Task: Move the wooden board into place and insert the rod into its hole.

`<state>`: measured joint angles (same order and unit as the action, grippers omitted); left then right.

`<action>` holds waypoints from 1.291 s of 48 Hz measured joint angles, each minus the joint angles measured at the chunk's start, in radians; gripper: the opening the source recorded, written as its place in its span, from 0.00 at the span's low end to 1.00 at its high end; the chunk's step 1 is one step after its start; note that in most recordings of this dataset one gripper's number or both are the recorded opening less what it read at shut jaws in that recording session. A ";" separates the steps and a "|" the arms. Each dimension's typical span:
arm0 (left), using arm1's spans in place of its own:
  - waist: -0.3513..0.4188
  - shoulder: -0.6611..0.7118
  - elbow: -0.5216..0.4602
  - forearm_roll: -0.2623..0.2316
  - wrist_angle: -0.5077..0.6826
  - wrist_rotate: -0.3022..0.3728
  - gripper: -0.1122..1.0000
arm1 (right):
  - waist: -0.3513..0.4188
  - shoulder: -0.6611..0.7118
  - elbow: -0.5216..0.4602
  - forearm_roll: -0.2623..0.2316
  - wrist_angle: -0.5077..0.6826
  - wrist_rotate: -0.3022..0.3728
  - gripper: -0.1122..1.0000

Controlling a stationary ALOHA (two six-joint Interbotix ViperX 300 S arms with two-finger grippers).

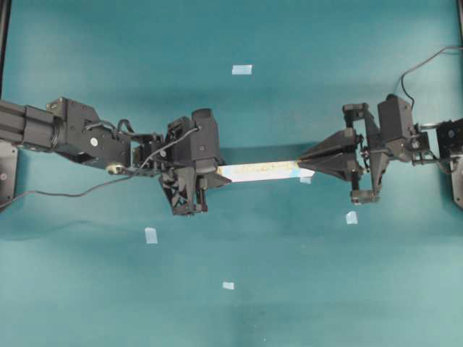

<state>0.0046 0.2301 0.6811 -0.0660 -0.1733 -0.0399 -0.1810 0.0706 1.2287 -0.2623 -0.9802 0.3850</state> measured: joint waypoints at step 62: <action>0.000 -0.002 0.002 0.002 0.003 0.000 0.29 | 0.063 -0.069 -0.112 0.002 0.393 0.040 0.18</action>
<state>0.0046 0.2286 0.6826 -0.0644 -0.1703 -0.0399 -0.1181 0.0015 1.1167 -0.2608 -0.5875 0.4249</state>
